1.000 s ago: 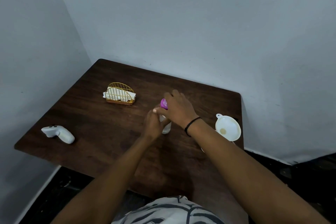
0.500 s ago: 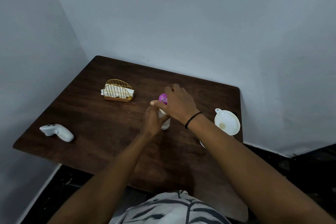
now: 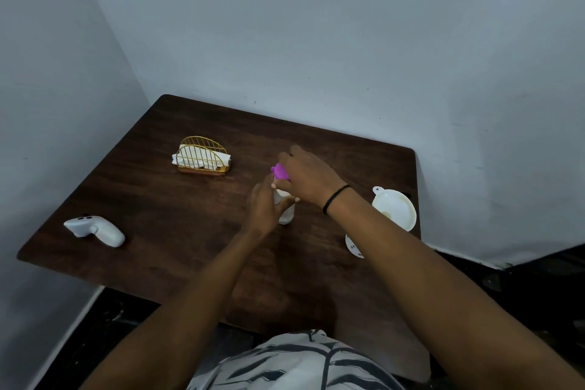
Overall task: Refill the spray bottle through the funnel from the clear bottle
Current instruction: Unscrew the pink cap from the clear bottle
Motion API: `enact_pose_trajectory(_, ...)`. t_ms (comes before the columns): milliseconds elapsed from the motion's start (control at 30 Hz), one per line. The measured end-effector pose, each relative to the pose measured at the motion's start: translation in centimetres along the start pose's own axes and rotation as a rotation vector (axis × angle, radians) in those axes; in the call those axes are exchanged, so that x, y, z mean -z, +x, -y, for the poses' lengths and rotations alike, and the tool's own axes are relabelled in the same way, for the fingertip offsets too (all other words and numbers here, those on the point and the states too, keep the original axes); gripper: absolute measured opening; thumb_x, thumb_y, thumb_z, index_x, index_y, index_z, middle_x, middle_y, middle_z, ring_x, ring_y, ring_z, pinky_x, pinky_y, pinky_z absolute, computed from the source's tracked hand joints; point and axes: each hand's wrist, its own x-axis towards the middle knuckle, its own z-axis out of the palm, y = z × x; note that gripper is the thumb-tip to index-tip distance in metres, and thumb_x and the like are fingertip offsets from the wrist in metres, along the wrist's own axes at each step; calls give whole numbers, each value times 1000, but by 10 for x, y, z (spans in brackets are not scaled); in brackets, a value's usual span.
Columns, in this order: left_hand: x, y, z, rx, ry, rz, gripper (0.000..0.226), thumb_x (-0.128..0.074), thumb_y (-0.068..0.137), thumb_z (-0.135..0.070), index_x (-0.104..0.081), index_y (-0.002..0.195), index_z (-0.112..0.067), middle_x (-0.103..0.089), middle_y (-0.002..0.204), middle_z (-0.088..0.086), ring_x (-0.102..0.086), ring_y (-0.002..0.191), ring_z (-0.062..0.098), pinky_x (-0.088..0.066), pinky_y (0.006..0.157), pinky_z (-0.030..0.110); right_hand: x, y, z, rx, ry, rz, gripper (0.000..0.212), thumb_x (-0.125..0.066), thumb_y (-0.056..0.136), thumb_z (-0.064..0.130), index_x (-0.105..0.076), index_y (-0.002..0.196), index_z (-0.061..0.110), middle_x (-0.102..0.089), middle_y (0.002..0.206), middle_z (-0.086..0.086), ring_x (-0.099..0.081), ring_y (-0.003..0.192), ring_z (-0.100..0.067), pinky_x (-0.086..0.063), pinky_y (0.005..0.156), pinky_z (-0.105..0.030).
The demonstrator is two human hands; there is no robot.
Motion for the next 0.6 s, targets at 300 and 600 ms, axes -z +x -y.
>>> enact_pose_trajectory(300,1,0,2,11,-62,5,69,-69,74,-60,-52,130,-23,-63,123,-7,-59,113,9,-52,92,33,4,-16,-3,-92,358,-336,46,-71,82,14,-55,124,21,-45,124,-3,-51,100,-13,-46,78,-18)
enact_pose_trajectory(600,2,0,1,29,-27,-6,67,-76,72,-53,-51,127,-23,-63,122,-2,-58,110,15,-53,87,38,-93,-74,8,-569,697,-629,25,-74,81,20,-52,93,21,-53,97,3,-48,83,-6,-39,71,-12)
